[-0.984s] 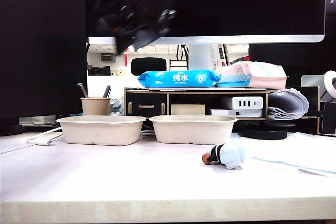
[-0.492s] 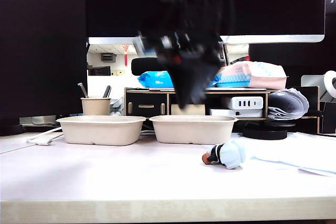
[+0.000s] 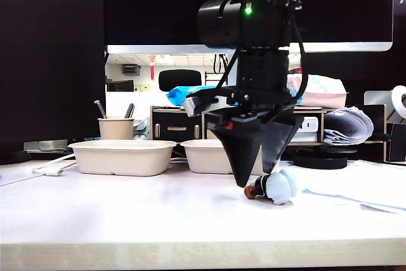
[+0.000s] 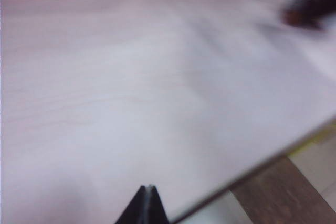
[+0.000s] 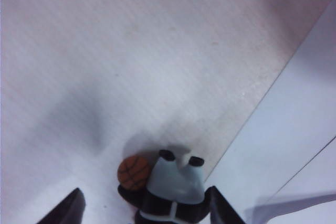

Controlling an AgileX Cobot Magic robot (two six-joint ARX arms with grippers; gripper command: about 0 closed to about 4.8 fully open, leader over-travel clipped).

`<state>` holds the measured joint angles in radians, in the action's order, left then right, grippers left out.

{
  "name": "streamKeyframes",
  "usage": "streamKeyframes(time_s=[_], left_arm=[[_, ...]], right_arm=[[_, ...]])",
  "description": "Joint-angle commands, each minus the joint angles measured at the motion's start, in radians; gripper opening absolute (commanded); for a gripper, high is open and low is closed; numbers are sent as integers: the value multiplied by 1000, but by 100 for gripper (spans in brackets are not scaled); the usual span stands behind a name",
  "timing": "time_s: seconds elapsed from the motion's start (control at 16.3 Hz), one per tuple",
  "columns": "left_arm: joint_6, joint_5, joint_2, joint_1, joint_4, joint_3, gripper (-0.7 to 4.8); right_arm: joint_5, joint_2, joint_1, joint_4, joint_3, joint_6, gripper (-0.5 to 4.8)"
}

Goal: Put the dolls with similar sizes into the same paper box, while dolls with different sizes go into separate paper boxes.

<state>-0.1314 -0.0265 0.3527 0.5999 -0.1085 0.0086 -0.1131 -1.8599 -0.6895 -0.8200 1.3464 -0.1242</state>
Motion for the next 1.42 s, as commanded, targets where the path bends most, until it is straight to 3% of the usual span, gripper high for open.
streamKeyframes(time_s=[0.06, 0.25, 1.11, 1.23, 1.42], left_arm=[[0, 1, -4, 91, 13, 1, -5], [0, 4, -4, 166, 13, 1, -5], [0, 4, -128, 171, 13, 1, -5], [0, 4, -140, 171, 13, 1, -5], [0, 4, -152, 171, 12, 1, -5]], right_arm=[[-50, 5, -1, 16, -8, 21, 307], [-69, 5, 2, 2, -9, 42, 307], [-41, 5, 4, 72, -77, 46, 305], [-42, 5, 4, 69, -77, 46, 220], [-43, 4, 7, 45, -77, 45, 202]])
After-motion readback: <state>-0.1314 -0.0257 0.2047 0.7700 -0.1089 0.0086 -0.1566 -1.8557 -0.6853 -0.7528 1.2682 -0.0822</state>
